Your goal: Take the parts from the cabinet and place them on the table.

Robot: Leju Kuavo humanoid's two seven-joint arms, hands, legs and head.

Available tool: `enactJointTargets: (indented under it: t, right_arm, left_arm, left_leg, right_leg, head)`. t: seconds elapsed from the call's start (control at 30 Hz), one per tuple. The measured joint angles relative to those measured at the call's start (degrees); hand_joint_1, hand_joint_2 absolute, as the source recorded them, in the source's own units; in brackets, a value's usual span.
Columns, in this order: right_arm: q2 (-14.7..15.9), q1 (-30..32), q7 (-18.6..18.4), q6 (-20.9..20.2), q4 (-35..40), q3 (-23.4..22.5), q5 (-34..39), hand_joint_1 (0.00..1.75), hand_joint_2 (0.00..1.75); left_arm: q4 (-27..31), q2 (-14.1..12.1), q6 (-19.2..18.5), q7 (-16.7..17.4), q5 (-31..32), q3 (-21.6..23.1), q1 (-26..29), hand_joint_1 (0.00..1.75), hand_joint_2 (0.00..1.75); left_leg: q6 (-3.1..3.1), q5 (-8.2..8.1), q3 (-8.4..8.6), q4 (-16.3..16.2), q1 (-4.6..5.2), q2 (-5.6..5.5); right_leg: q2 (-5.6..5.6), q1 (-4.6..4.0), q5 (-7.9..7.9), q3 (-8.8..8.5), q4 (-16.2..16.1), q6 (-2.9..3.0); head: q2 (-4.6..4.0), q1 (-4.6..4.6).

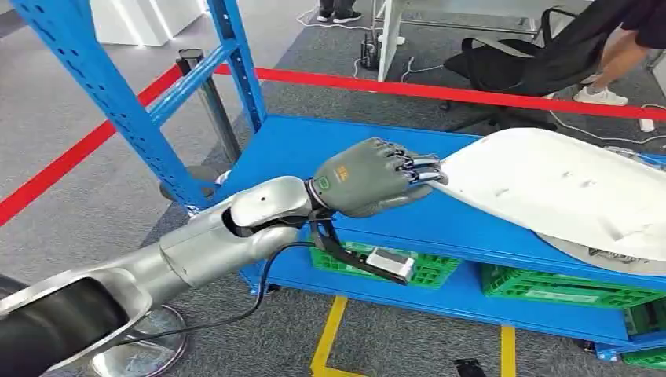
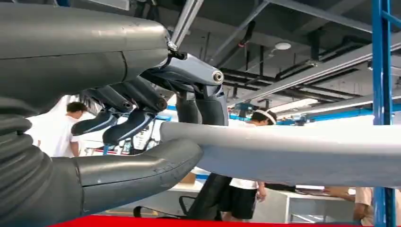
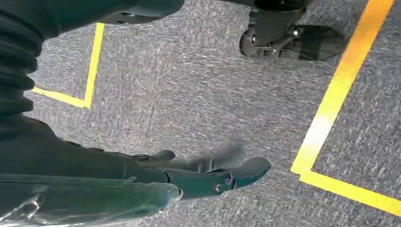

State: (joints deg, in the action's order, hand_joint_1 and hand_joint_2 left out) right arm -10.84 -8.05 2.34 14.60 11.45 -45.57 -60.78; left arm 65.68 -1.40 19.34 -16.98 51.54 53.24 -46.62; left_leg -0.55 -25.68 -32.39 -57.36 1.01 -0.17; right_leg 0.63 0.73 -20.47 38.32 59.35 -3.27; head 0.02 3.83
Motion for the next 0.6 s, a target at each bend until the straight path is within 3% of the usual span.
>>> enactJointTargets:
  t: [0.03,0.07,0.13,0.17,0.2,0.23,0.27,0.3,0.33,0.37,0.4,0.47,0.5,0.53,0.6]
  right_arm:
    - [0.02,0.05,0.0,0.02,0.0,0.0,0.0,0.0,1.75]
    - [0.02,0.11,0.0,0.02,0.0,0.0,0.0,0.0,1.75]
    - [0.02,0.08,0.0,0.02,0.0,0.0,-0.04,0.0,1.75]
    - [0.04,0.09,0.0,0.0,0.0,0.0,-0.07,0.0,1.75]
    - [0.04,0.13,0.0,0.02,0.0,0.0,-0.07,0.0,1.75]
    - [0.04,0.13,0.0,0.0,0.0,0.0,-0.07,0.0,1.75]
    - [0.07,0.11,0.0,0.0,0.0,0.0,-0.09,0.0,1.75]
    - [0.09,0.06,0.0,0.0,0.0,0.0,-0.09,0.0,1.75]
    - [0.09,-0.01,0.0,0.0,0.0,0.0,-0.11,0.0,1.75]
    - [0.09,-0.18,0.0,0.0,0.0,0.0,-0.13,0.0,1.75]
    - [0.09,-0.17,0.0,-0.02,0.0,0.0,-0.13,0.0,1.75]
    - [0.13,-0.17,0.0,-0.02,0.0,0.0,-0.13,0.0,1.75]
    - [0.13,-0.14,0.0,-0.02,0.0,0.0,-0.13,0.0,1.75]
    - [0.13,-0.17,0.0,-0.02,0.0,0.0,-0.13,0.0,1.75]
    - [0.13,-0.28,0.0,-0.02,0.0,0.0,-0.13,0.0,1.75]
  left_arm:
    - [0.0,0.04,0.0,0.0,0.0,0.0,-0.03,1.75,1.75]
    - [0.0,0.07,0.0,-0.02,0.0,0.0,-0.04,1.75,1.75]
    - [-0.02,0.04,0.0,-0.04,0.0,0.04,0.05,1.75,1.75]
    - [-0.02,0.02,0.0,-0.04,0.0,0.09,0.15,1.75,1.75]
    - [-0.02,0.0,0.0,-0.04,0.0,0.09,0.33,1.75,1.75]
    - [-0.02,0.0,0.0,-0.04,0.0,0.09,0.46,1.75,1.75]
    - [-0.02,-0.04,0.0,-0.04,0.0,0.09,0.51,1.75,1.75]
    - [-0.02,-0.07,0.0,-0.06,0.0,0.09,0.52,1.75,1.75]
    - [-0.02,-0.09,0.0,-0.04,0.0,0.05,0.51,1.75,1.75]
    - [-0.02,-0.09,0.0,-0.07,0.0,0.0,0.47,1.75,1.75]
    - [-0.02,-0.07,-0.02,-0.04,0.0,0.02,0.47,1.75,1.75]
    - [-0.02,-0.13,0.0,-0.07,-0.02,0.02,0.48,1.75,1.75]
    - [-0.02,-0.2,0.0,-0.07,-0.02,0.0,0.46,1.75,1.75]
    - [-0.02,-0.24,0.0,-0.07,-0.02,0.0,0.47,1.75,1.75]
    - [-0.02,-0.33,0.0,-0.07,-0.02,-0.04,0.41,1.75,1.75]
  left_leg:
    - [-0.2,0.51,-0.06,0.32,-0.25,0.1]
    - [-0.69,0.87,-0.34,0.42,-0.35,0.11]
    - [-0.9,1.46,-1.11,0.39,-0.34,0.16]
    - [-0.92,1.77,-1.55,0.35,-0.32,0.17]
    - [-0.88,2.07,-1.95,0.32,-0.32,0.17]
    - [-0.81,2.32,-2.28,0.31,-0.34,0.17]
    - [-0.65,2.53,-2.5,0.3,-0.4,0.15]
    - [-0.4,2.7,-2.64,0.27,-0.52,0.13]
    - [-0.18,2.84,-2.67,0.19,-0.61,0.13]
    - [0.23,3.12,-3.01,0.18,-0.32,0.09]
    - [0.49,3.36,-3.02,0.16,-0.32,0.08]
    - [1.09,3.9,-3.2,0.08,-0.38,0.08]
    - [1.34,4.03,-3.35,0.08,-0.38,0.08]
    - [1.69,3.25,-3.67,-0.27,-0.45,0.06]
    - [2.39,-1.8,-6.13,-6.13,-0.58,0.09]
  right_leg:
    - [-0.03,0.1,-0.97,0.59,0.53,-0.09]
    - [-0.13,0.03,-3.43,1.3,2.8,-0.31]
    - [-0.18,0.09,-8.97,4.32,11.97,-0.84]
    - [-0.18,0.07,-10.65,5.51,15.85,-1.01]
    - [-0.17,0.04,-11.03,5.66,17.51,-1.15]
    - [-0.19,0.06,-10.14,4.42,16.29,-1.21]
    - [-0.22,0.07,-8.42,1.94,12.75,-1.23]
    - [-0.31,0.14,-6.23,-1.94,6.72,-1.27]
    - [-0.46,0.24,-5.4,-5.3,1.35,-1.43]
    - [-0.28,-0.25,-6.25,-6.63,-0.25,-0.93]
    - [0.06,-0.24,-5.47,-6.24,-0.1,-0.29]
    - [0.07,-0.36,-5.51,-5.73,-0.06,0.36]
    - [0.08,-0.28,-5.22,-5.53,-0.22,0.95]
    - [-0.02,-0.03,-4.81,-5.36,-0.41,1.59]
    - [-0.06,-0.01,-4.19,-4.48,-0.42,2.3]
  head:
    - [0.0,-0.07]
    - [0.0,-0.31]
    - [0.0,-0.46]
    - [0.0,-0.46]
    - [0.0,-0.48]
    - [0.0,-0.46]
    - [0.0,-0.48]
    - [0.0,-0.44]
    - [0.0,-0.5]
    - [0.0,-0.48]
    - [0.0,-0.35]
    - [0.0,-0.26]
    - [0.0,-0.37]
    - [0.0,-0.37]
    - [0.0,-0.15]
